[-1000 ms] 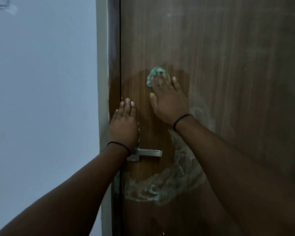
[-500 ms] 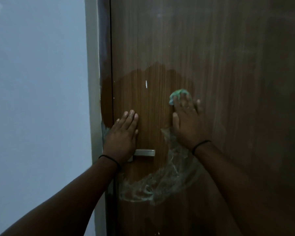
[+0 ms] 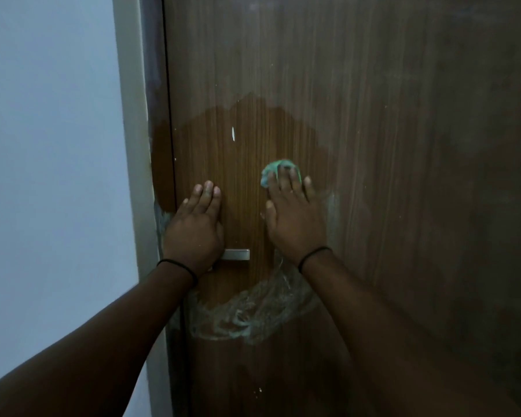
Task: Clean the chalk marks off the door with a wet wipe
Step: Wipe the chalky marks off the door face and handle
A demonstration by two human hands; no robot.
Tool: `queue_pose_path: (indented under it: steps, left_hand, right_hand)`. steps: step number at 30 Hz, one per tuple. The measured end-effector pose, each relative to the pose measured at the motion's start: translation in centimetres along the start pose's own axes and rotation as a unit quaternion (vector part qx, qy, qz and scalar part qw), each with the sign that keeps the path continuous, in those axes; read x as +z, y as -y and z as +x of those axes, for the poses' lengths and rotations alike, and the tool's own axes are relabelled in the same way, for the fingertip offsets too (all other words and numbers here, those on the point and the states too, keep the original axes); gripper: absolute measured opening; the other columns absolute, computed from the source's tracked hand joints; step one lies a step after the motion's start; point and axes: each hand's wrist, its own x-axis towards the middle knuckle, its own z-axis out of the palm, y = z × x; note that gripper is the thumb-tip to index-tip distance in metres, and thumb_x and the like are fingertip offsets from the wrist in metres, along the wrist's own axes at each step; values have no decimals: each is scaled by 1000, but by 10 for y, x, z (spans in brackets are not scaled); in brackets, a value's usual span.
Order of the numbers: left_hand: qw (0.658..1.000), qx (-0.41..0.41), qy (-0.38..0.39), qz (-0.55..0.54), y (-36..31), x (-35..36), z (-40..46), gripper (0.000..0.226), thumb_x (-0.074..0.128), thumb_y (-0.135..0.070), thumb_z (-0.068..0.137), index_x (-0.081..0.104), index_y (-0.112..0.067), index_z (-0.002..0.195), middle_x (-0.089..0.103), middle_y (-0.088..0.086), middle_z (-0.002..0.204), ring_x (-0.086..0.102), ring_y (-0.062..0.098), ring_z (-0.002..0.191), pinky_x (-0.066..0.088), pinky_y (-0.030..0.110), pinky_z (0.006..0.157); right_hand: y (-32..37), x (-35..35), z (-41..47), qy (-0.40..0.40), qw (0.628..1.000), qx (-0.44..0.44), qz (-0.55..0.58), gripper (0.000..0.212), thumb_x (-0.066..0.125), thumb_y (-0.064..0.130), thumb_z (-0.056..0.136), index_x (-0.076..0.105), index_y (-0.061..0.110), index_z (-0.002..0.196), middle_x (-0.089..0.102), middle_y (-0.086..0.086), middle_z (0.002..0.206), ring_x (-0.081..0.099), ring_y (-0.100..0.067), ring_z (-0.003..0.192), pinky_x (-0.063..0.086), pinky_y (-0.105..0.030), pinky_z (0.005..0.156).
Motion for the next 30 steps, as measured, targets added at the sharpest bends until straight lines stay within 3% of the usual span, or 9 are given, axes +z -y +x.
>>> queue_pose_path:
  steps: [2, 6, 8, 11, 16, 18, 21, 27, 30]
  left_hand:
    - [1000, -2, 5, 2, 0, -2, 1, 61, 41, -22, 97, 21, -11, 154, 20, 8, 162, 14, 24, 151, 17, 40, 121]
    - [999, -30, 6, -16, -15, 6, -2, 62, 38, -24, 98, 16, -9, 155, 15, 11, 163, 10, 26, 151, 16, 42, 122]
    - [999, -43, 1, -23, -20, 9, -3, 64, 38, -24, 98, 16, -7, 155, 14, 12, 163, 10, 27, 151, 16, 42, 122]
    - [999, -32, -3, -22, -12, 6, -4, 64, 40, -23, 97, 16, -9, 155, 15, 11, 163, 11, 26, 151, 15, 41, 122]
    - [999, -24, 1, -24, -11, 10, -7, 65, 39, -24, 97, 14, -9, 155, 14, 11, 163, 8, 25, 152, 13, 41, 123]
    - [999, -36, -5, -32, -18, 12, -6, 66, 40, -24, 97, 14, -7, 155, 14, 13, 163, 9, 27, 151, 14, 42, 122]
    - [999, -35, -3, -23, -15, 8, -8, 66, 40, -24, 96, 15, -7, 155, 15, 12, 163, 10, 26, 151, 15, 42, 122]
    - [1000, -20, 7, -21, -12, 13, -10, 65, 39, -27, 96, 16, -8, 155, 15, 12, 163, 9, 26, 151, 14, 42, 122]
    - [999, -27, -1, -21, -12, 12, -10, 68, 30, -34, 92, 19, -7, 154, 18, 13, 162, 12, 26, 151, 15, 43, 122]
  right_hand:
    - [-20, 0, -24, 29, 999, -15, -17, 56, 20, 35, 100, 16, 17, 153, 17, -6, 161, 5, -19, 150, 4, -44, 122]
    - [-29, -6, 8, -44, 993, 111, 7, 57, 28, 32, 99, 22, 13, 152, 24, -11, 159, 11, -25, 149, 3, -46, 122]
    - [2, -2, 13, -31, 998, 47, 12, 56, 27, 34, 98, 25, 15, 151, 26, -9, 158, 13, -24, 149, 5, -46, 122]
    - [3, 12, -32, 53, 996, -75, -8, 56, 23, 37, 99, 21, 20, 153, 23, -3, 160, 6, -17, 150, 6, -46, 122]
    - [-31, 13, -49, 15, 998, 66, -7, 56, 24, 34, 98, 21, 19, 152, 20, -6, 160, 5, -19, 150, 6, -47, 122]
    - [-1, 17, -41, 20, 999, 32, 14, 56, 29, 34, 97, 24, 19, 151, 22, -6, 159, 8, -21, 150, 8, -48, 121]
    - [9, 27, -62, 79, 993, -90, -12, 58, 27, 37, 96, 23, 23, 152, 22, -1, 160, 5, -15, 150, 5, -46, 122]
    - [-9, 24, -50, 30, 999, 14, -8, 58, 27, 38, 98, 20, 19, 152, 20, -5, 160, 6, -19, 150, 4, -48, 121]
    - [-12, 27, -70, 76, 990, -117, -35, 56, 27, 42, 99, 24, 22, 151, 25, -2, 159, 7, -16, 149, 7, -49, 120]
